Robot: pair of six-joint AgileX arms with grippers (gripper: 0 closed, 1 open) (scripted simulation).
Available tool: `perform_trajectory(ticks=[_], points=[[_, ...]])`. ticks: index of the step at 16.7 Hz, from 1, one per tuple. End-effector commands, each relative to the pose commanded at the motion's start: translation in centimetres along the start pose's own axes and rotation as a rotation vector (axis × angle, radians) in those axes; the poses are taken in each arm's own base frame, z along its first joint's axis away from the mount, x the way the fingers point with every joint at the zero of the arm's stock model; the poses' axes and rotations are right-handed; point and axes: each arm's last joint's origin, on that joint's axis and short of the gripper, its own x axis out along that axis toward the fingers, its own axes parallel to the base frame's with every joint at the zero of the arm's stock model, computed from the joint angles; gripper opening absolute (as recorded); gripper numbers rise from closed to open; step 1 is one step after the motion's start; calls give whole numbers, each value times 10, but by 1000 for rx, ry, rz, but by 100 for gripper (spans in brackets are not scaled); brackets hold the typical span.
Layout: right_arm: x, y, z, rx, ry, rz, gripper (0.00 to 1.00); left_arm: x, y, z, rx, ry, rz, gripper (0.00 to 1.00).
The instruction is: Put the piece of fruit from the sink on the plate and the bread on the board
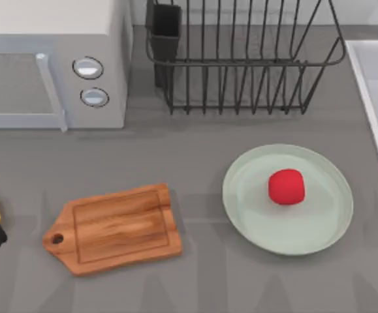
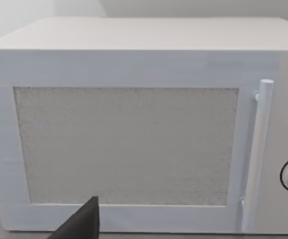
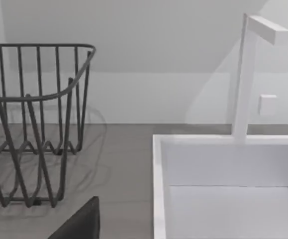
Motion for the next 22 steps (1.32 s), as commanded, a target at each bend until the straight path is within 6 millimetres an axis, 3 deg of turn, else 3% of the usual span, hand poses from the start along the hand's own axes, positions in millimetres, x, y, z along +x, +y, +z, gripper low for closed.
perform_trajectory(ticks=[7,13,17,22], points=[[0,0,-1,-2,-5,-2,100,0,0,2,10,8,1,100],[0,0,-1,-2,-5,-2,100,12,3,39,241,244,-10,100],[0,0,-1,-2,-5,-2,100,49,6,60,472,588,-113,100],[0,0,-1,-2,-5,-2,100,118,16,55,713,1023,-387,100]])
